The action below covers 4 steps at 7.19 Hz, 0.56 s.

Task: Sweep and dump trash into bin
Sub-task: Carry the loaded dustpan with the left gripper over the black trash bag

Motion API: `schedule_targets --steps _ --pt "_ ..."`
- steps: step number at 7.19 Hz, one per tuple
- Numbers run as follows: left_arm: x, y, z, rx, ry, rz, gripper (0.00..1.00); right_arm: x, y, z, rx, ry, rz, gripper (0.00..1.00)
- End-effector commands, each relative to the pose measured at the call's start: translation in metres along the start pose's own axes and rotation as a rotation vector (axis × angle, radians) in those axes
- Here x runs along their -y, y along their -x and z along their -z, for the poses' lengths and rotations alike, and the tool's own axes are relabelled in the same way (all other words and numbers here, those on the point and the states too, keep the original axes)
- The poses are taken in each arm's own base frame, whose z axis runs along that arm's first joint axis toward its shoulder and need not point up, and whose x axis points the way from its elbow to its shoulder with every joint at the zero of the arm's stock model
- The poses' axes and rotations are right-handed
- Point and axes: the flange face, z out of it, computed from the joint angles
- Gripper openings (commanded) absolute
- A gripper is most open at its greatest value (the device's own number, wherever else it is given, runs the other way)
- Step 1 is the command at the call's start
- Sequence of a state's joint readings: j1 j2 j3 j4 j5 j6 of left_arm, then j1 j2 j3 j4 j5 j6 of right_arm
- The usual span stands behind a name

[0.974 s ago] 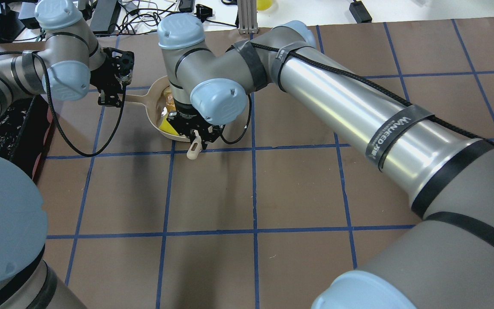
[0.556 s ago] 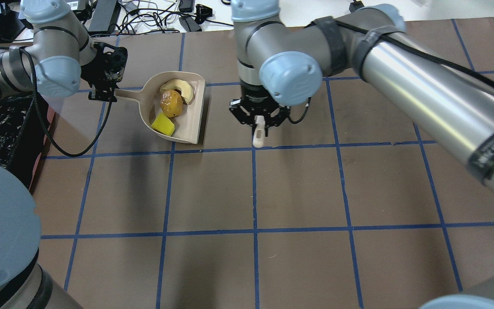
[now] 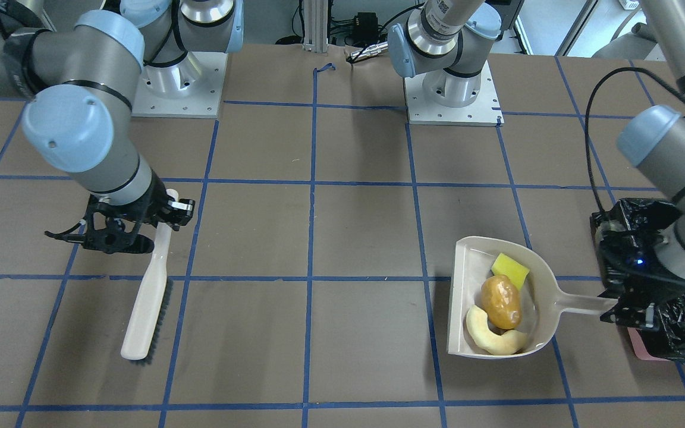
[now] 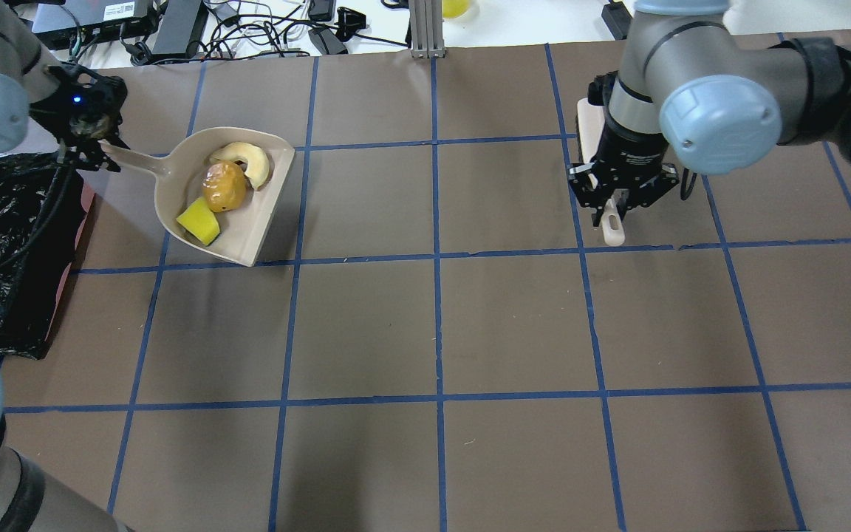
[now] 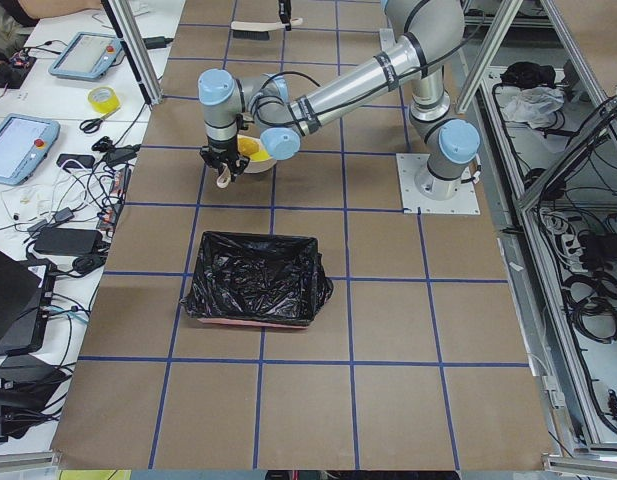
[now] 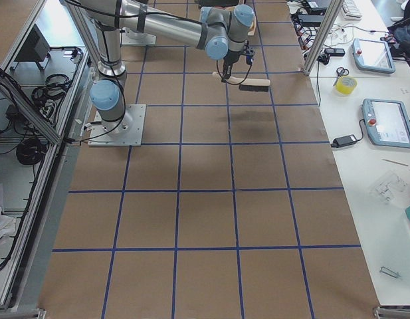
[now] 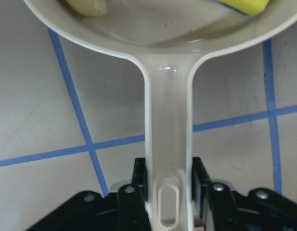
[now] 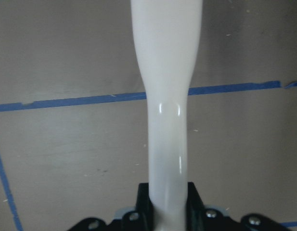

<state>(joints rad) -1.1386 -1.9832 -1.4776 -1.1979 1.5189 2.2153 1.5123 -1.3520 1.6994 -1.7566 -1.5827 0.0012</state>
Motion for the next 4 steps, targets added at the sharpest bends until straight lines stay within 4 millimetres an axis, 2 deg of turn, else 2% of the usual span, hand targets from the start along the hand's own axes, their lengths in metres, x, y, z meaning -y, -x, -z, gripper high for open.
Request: schedule_targets --steps 1,3,4 --pt "-0.124 -0.067 0.037 0.0 -0.174 0.087 0.0 0.011 -0.11 -0.02 0.013 0.007 0.036 0.0" --pt "-0.199 -0.108 0.09 -0.011 -0.175 0.046 0.0 0.014 -0.153 -0.044 -0.021 -0.044 0.077 0.0" --pt "-0.231 -0.125 0.11 -0.028 -0.138 -0.003 0.0 0.02 -0.171 -0.059 -0.024 -0.046 0.103 0.0"
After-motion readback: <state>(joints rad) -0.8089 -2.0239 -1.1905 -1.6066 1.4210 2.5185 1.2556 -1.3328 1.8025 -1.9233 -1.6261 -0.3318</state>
